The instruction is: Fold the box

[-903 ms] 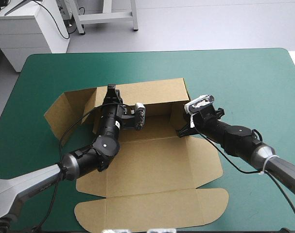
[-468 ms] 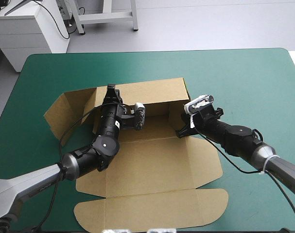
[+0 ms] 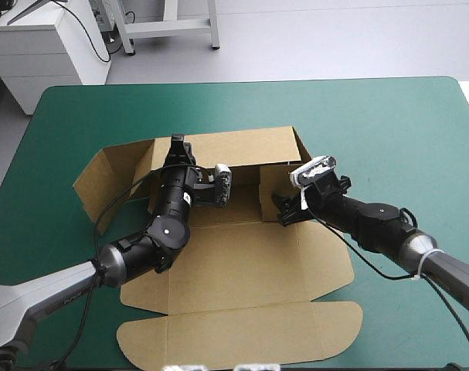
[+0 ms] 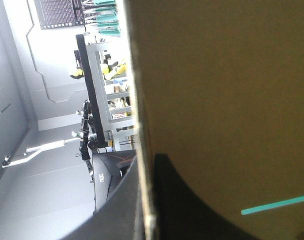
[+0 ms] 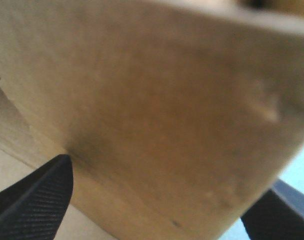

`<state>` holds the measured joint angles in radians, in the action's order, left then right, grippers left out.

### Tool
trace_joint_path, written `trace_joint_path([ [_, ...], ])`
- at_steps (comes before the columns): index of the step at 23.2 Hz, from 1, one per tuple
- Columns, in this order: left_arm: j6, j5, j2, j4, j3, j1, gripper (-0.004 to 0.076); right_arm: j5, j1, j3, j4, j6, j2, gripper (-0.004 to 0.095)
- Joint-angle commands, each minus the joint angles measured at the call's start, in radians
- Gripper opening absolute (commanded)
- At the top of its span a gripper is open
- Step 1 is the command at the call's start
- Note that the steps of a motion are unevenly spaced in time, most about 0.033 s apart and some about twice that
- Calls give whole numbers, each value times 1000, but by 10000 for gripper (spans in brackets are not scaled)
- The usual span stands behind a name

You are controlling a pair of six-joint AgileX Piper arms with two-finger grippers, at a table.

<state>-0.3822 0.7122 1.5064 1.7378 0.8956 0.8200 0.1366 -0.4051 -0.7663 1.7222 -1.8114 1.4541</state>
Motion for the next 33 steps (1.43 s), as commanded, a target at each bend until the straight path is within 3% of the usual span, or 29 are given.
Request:
trace_joint_path([
  [1, 3, -13, -26, 10, 19, 7, -8, 33, 0, 16, 3, 0, -24, 790],
  [5, 3, -13, -26, 10, 19, 7, -8, 64, 0, 18, 10, -53, 19, 762],
  [7, 3, -13, -26, 10, 19, 7, -8, 67, 0, 7, 83, -119, 46, 762],
  [19, 18, -15, -26, 10, 19, 7, -8, 99, 0, -133, 83, -68, 118, 711],
  [22, 18, -17, -26, 10, 19, 7, -8, 85, 0, -133, 83, -54, 108, 574],
  [23, 18, -17, -26, 10, 19, 7, -8, 67, 0, -133, 83, -37, 104, 450],
  [25, 18, -17, -26, 10, 19, 7, -8, 16, 0, -133, 81, 6, 102, 6],
  [33, 18, -17, -26, 10, 19, 7, -8, 69, 0, -133, 81, 31, 102, -20],
])
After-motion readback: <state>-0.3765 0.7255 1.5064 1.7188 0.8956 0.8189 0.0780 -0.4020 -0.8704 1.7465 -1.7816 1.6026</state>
